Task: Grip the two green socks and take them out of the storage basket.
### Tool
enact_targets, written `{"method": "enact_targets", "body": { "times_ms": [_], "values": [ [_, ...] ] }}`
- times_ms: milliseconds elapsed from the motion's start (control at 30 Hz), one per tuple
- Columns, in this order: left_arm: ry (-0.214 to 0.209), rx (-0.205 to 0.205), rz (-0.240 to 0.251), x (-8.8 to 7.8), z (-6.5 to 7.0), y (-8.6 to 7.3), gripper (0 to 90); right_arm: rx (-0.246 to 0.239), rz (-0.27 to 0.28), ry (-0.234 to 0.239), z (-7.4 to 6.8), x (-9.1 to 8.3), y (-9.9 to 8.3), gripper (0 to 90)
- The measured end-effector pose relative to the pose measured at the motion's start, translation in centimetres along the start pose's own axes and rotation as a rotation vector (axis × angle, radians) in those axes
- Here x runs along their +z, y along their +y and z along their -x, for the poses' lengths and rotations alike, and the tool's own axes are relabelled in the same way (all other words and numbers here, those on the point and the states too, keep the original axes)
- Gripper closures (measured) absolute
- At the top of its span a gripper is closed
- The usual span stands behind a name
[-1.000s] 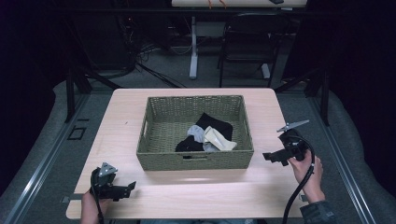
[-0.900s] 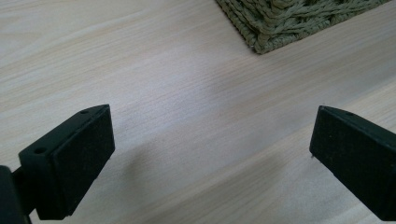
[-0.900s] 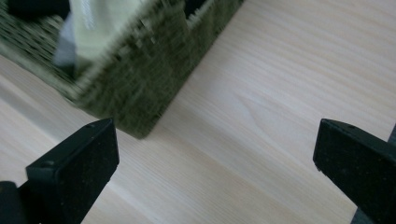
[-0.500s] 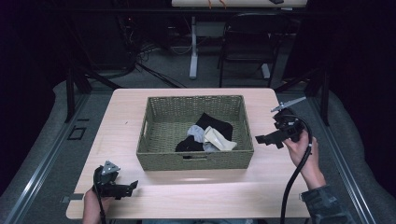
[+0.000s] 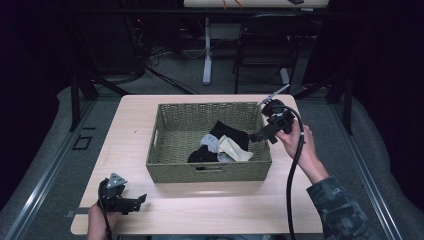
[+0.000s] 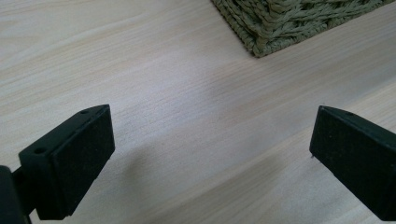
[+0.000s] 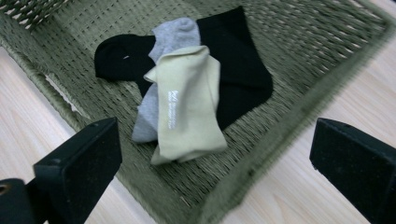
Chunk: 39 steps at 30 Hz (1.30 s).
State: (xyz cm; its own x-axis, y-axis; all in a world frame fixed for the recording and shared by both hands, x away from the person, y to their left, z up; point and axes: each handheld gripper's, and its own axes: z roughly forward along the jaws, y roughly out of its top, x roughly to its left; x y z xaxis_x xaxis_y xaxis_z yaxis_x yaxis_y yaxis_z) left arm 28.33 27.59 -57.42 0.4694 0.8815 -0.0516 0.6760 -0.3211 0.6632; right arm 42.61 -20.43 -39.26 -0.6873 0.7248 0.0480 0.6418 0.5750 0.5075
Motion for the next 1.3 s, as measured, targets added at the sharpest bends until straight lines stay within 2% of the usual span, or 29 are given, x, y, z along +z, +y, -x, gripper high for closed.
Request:
{"method": "enact_targets", "body": {
  "times_ms": [67, 100, 233, 500, 533, 567, 700, 733, 800, 933, 967, 1133, 1200, 1267, 1300],
  "values": [
    [0.001, 0.003, -0.001, 0.0, 0.0, 0.0, 0.0, -0.009, -0.011, 0.013, -0.1, 0.3, 0.4, 2.2],
    [-0.002, 0.001, -0.001, -0.1, -0.1, 0.0, 0.0, -0.011, -0.03, 0.015, -0.6, 1.1, 1.2, 3.9],
    [-0.011, -0.005, 0.017, -0.1, -0.1, -0.1, 0.0, -0.032, -0.078, 0.017, -1.3, 3.0, 2.3, 8.3],
    [-0.014, -0.007, 0.019, -0.2, -0.1, -0.1, 0.0, -0.017, -0.158, 0.032, -1.9, 6.7, 2.9, 17.8],
    [-0.014, -0.007, 0.019, -0.2, -0.1, -0.1, 0.0, -0.017, -0.158, 0.032, -1.9, 6.7, 2.9, 17.8],
    [-0.014, -0.007, 0.019, -0.1, -0.1, -0.1, 0.0, -0.021, -0.185, 0.039, -2.0, 7.6, 2.9, 21.0],
    [-0.014, -0.005, 0.019, -0.1, -0.1, -0.1, 0.0, -0.035, -0.235, 0.04, -2.3, 8.8, 2.9, 25.1],
    [-0.014, -0.005, 0.019, -0.1, -0.1, -0.1, 0.0, -0.025, -0.227, 0.043, -2.5, 9.0, 2.8, 26.1],
    [-0.014, -0.005, 0.019, -0.1, -0.1, -0.1, 0.0, -0.047, -0.252, 0.043, -2.6, 9.4, 2.8, 31.2],
    [-0.012, -0.006, 0.018, -0.1, -0.1, -0.1, 0.0, -0.053, -0.277, 0.043, -3.0, 10.0, 2.8, 34.8],
    [-0.013, -0.004, 0.018, -0.1, -0.1, -0.1, 0.0, -0.053, -0.301, 0.023, -3.2, 10.4, 2.8, 42.6],
    [-0.013, -0.003, 0.017, -0.2, -0.1, -0.1, 0.0, -0.044, -0.325, 0.022, -3.2, 11.2, 2.6, 46.5],
    [-0.014, -0.003, 0.018, -0.1, -0.1, -0.1, 0.0, -0.047, -0.358, 0.03, -3.3, 11.7, 2.5, 53.0],
    [-0.013, -0.004, 0.018, -0.1, -0.1, -0.1, 0.0, -0.045, -0.369, 0.031, -3.4, 12.0, 2.3, 56.7],
    [-0.013, -0.002, 0.016, -0.1, -0.1, -0.1, 0.0, -0.049, -0.37, 0.026, -3.5, 12.3, 2.3, 62.0]
  ]
}}
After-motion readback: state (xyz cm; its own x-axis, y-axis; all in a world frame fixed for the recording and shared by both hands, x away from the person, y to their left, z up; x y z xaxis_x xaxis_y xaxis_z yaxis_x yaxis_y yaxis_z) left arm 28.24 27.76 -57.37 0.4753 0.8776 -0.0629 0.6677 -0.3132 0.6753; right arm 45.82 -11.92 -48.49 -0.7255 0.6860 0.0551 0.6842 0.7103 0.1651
